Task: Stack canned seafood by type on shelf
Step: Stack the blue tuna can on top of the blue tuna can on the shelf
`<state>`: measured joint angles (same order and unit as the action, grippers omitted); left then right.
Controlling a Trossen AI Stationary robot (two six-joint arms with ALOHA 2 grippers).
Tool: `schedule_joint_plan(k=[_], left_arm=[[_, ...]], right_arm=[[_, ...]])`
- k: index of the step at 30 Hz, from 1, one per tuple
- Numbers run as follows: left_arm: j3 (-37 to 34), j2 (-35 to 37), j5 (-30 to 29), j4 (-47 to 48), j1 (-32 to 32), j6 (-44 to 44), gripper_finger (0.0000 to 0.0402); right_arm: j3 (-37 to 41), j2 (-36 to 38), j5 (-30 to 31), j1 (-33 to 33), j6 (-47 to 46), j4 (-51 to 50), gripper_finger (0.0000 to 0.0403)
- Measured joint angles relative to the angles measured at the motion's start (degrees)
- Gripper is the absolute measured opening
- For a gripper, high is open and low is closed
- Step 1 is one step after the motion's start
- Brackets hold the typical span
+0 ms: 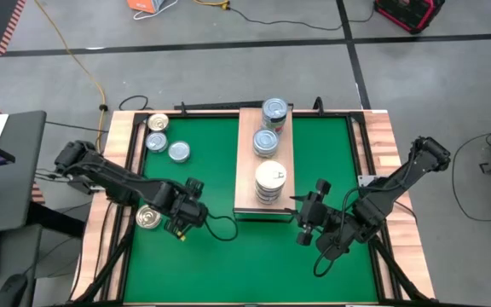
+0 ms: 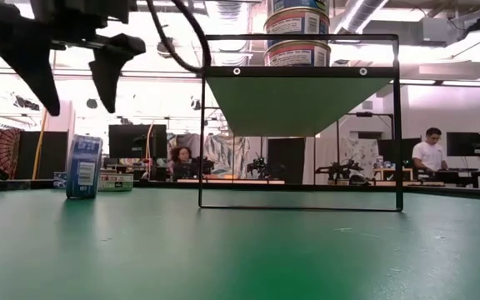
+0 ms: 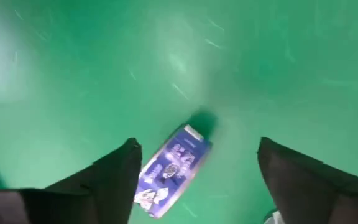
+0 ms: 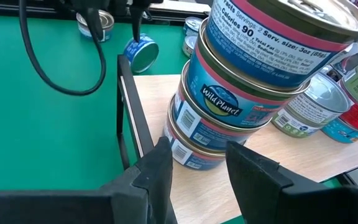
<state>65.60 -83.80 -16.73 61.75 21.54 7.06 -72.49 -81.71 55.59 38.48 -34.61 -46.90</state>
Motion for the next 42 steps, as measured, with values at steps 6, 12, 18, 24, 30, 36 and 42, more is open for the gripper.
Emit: schedule_joint_plan(k=[6,12,18,24,30,36,42], left_arm=[[0.0,-3.8,0.4,0.3,-2.3,8.2,0.0315],[0.0,-9.6,0.2,2.6,-5.6,16.5,0.0297],[-0.1,-13.8,-1.3,10.7,-9.0,21.7,0.0289],[-0.1,-15.5,-3.2,11.7,-9.6,24.9,0.0251],[-0.1,-15.6,-4.2,12.5,-9.6,23.0,0.0154],[-0.1,-15.6,-3.9,13.1,-9.8,19.2,0.0135],[1.5,-12.5,-2.4,14.7,-10.0,13.1,0.0135]], right_arm=[[0.0,0.0,0.0,0.0,0.0,0.7,0.0179],[1.4,0.0,0.1,0.0,0.1,1.1,0.0179],[2.5,0.0,0.0,-0.4,0.2,1.0,0.0179],[2.5,0.0,0.1,-0.4,0.2,1.1,0.0179],[2.5,0.0,0.1,-0.4,0.4,1.1,0.0179],[2.5,0.0,0.1,-0.4,0.5,1.1,0.0179],[2.5,1.2,0.1,0.3,0.3,0.9,0.0179]])
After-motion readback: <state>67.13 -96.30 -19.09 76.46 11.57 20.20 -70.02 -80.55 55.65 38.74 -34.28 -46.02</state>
